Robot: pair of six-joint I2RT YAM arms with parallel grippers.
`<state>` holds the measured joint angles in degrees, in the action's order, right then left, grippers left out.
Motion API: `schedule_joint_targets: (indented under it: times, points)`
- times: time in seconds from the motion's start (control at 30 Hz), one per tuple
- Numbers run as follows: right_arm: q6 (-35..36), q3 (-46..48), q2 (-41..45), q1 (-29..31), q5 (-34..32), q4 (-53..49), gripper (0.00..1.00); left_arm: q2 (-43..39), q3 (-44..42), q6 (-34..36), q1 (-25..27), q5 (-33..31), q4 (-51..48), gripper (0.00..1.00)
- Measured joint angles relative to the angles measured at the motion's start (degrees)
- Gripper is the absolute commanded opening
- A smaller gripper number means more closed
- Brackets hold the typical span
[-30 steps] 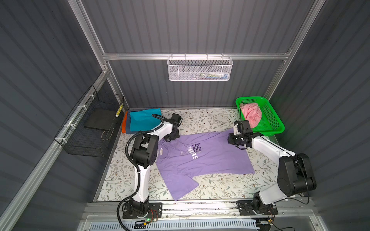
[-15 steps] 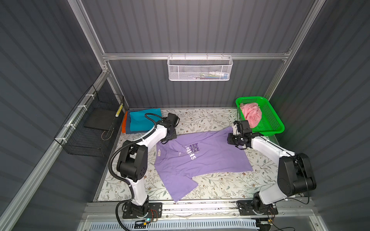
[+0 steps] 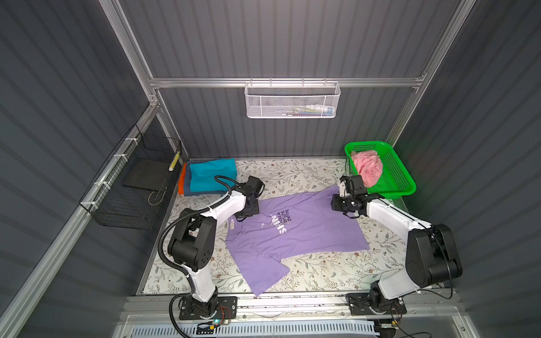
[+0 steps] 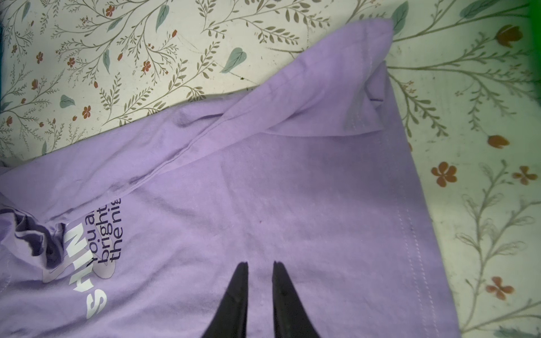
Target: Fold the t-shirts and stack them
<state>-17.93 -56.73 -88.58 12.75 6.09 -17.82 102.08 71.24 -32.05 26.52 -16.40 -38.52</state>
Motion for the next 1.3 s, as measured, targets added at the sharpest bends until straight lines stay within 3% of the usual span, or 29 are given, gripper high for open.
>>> schedule_joint_targets:
  times: [0.2, 0.27, 0.4, 0.53, 0.6, 0.77, 0.93, 1.13, 1.3]
  points:
    - [-0.02, 0.00, 0.00, 0.00, -0.02, 0.07, 0.20, -5.29, -7.19, -0.76, 1.18, 0.15, 0.44, 0.00]
    - [-0.02, -0.02, 0.00, 0.00, -0.02, 0.07, 0.20, -7.10, -10.29, -1.40, 1.99, 0.33, 0.42, 0.05]
    - [-0.07, -0.42, -0.11, 0.00, -0.04, 0.07, 0.21, -8.09, -17.09, -2.86, 3.13, 1.09, 1.09, 0.21]
    - [-0.04, -2.25, -1.09, 0.00, -0.31, -0.22, 0.21, -8.41, -18.75, -4.52, 3.43, 0.07, 1.46, 0.52]
    - [-0.04, -3.63, -2.01, 0.02, -0.63, -0.31, 0.22, -8.50, -18.47, -5.03, 3.43, -1.60, 0.13, 0.60]
    - [0.13, -7.48, -4.15, 1.66, -3.13, -0.72, 0.21, -8.46, -14.36, -5.27, 3.43, -5.68, -5.70, 0.53]
    - [0.83, -13.84, -9.14, 6.43, -3.50, -0.63, 0.14, -9.49, -5.42, -4.72, 3.37, -11.15, -8.41, 0.32]
    - [-0.55, -21.18, -17.79, 14.95, 2.89, 1.14, 0.12, -7.21, 1.03, -3.37, 1.53, -13.75, -6.08, 0.24]
    - [-4.98, -24.35, -25.18, 21.29, 11.41, 4.63, 0.12, -0.02, 0.48, -2.91, -3.48, -9.44, 0.00, 0.24]
